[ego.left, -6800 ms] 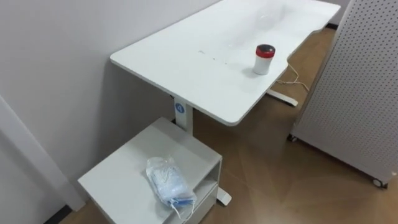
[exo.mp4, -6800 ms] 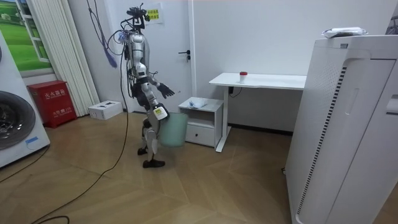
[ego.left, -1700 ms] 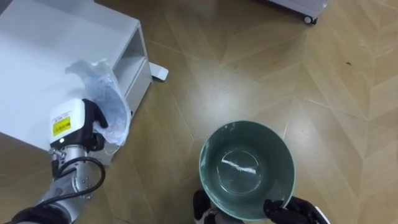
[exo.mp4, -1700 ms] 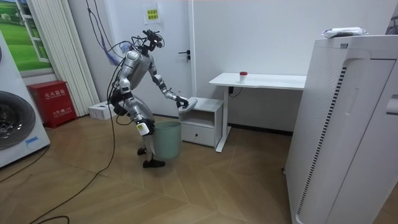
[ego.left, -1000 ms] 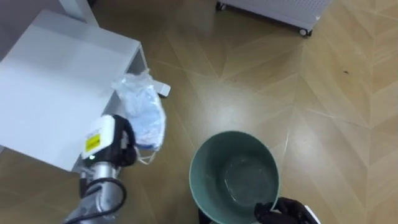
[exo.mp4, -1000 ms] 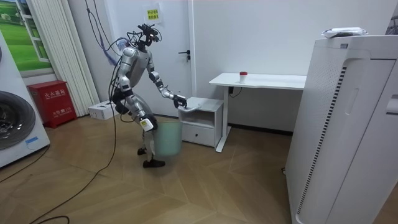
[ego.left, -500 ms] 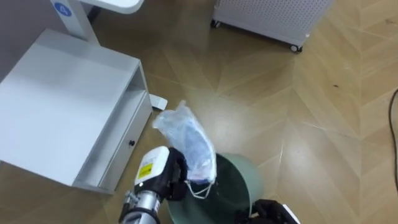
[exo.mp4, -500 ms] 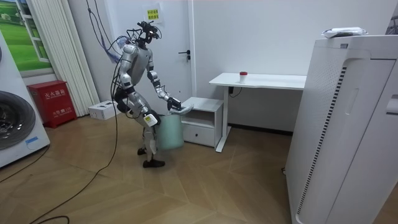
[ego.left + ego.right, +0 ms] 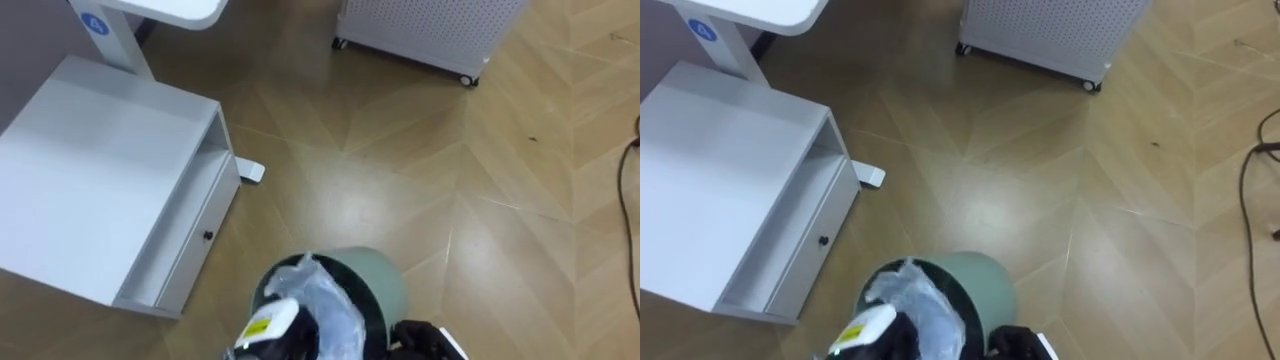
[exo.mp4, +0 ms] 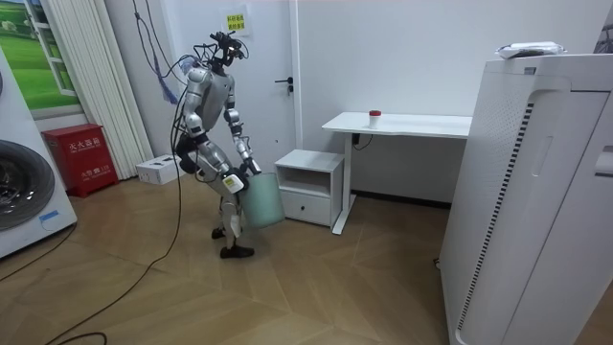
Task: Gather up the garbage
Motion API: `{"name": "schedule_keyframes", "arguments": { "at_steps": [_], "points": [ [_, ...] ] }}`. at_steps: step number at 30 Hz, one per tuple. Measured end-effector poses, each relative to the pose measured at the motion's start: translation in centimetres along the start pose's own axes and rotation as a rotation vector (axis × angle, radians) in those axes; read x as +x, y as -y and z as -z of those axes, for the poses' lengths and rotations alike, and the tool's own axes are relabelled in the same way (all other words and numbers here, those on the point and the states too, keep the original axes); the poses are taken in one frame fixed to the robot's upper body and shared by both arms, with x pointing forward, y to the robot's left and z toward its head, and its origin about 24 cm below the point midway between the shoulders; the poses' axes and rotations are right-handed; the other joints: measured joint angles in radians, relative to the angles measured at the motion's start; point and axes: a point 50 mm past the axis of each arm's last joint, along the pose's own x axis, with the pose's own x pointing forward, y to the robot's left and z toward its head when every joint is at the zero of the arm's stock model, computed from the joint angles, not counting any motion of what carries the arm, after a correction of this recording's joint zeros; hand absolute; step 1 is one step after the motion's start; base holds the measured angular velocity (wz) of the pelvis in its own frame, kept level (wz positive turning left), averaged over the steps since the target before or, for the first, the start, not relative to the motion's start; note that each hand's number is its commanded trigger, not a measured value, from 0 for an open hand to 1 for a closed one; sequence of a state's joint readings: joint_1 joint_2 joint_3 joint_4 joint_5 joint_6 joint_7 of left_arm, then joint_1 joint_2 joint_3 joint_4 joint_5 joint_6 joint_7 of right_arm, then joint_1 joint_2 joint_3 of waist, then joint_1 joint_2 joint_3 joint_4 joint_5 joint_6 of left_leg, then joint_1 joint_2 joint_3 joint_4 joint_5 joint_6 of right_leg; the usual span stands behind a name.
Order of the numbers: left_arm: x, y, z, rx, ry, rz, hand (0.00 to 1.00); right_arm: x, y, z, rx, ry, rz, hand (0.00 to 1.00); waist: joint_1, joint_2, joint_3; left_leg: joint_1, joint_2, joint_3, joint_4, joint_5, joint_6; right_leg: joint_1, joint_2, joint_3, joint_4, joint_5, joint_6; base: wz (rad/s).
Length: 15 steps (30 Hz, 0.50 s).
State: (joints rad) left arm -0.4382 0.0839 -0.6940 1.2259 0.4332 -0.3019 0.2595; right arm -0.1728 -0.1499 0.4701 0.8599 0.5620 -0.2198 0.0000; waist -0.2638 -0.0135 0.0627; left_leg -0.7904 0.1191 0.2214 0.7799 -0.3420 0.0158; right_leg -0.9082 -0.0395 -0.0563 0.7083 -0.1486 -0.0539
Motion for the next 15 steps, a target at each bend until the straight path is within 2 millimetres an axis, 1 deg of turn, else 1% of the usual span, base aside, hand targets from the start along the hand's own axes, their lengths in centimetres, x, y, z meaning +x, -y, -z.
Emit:
{"name": "schedule_keyframes", "arguments": {
  "at_steps": [1,2,3,4,10,15],
  "points": [
    [-0.07,0.30,0.12,0.009,-0.009,0.026,1.00,0.00,-0.04,0.01,-0.001,0.000,-0.003,1.00,0.000,0.000,0.0000,-0.001,0.000,0.001,0.000,0.000,0.000,-0.001,0.000,0.001,0.000,0.000,0.000,0.00],
    [-0.08,0.42,0.15,0.016,-0.013,0.041,0.56,0.00,-0.05,0.01,-0.002,-0.001,-0.004,1.00,0.000,0.000,0.0000,-0.002,0.000,0.000,0.000,0.000,0.000,-0.002,0.000,0.001,0.000,0.000,0.000,0.00],
    [-0.10,0.54,0.21,0.018,-0.018,0.058,0.33,0.01,-0.09,0.00,-0.003,0.000,-0.006,1.00,0.000,0.000,0.0000,-0.002,0.000,0.000,0.000,0.000,0.000,-0.002,0.000,0.001,0.000,0.000,0.000,0.00],
    [-0.10,0.61,0.25,0.020,-0.022,0.072,0.00,0.02,-0.17,0.01,-0.007,-0.001,-0.010,1.00,0.000,0.000,-0.0001,-0.002,0.001,0.001,0.000,0.000,0.000,-0.002,0.000,0.003,0.000,0.000,0.000,0.00],
    [-0.10,0.80,0.30,0.022,-0.031,0.118,0.00,0.01,-0.43,0.09,-0.015,-0.002,-0.024,1.00,0.007,0.002,-0.0012,-0.002,0.000,0.001,-0.004,0.000,0.000,-0.003,0.001,0.006,-0.003,0.000,0.000,0.00],
    [-0.15,1.18,0.24,0.033,-0.031,0.162,0.00,-0.02,-0.50,0.18,-0.019,-0.005,-0.028,1.00,0.024,0.005,-0.0027,0.000,-0.002,0.002,-0.008,0.001,0.000,-0.004,0.001,0.008,-0.004,0.000,0.000,0.00]
  ]
}}
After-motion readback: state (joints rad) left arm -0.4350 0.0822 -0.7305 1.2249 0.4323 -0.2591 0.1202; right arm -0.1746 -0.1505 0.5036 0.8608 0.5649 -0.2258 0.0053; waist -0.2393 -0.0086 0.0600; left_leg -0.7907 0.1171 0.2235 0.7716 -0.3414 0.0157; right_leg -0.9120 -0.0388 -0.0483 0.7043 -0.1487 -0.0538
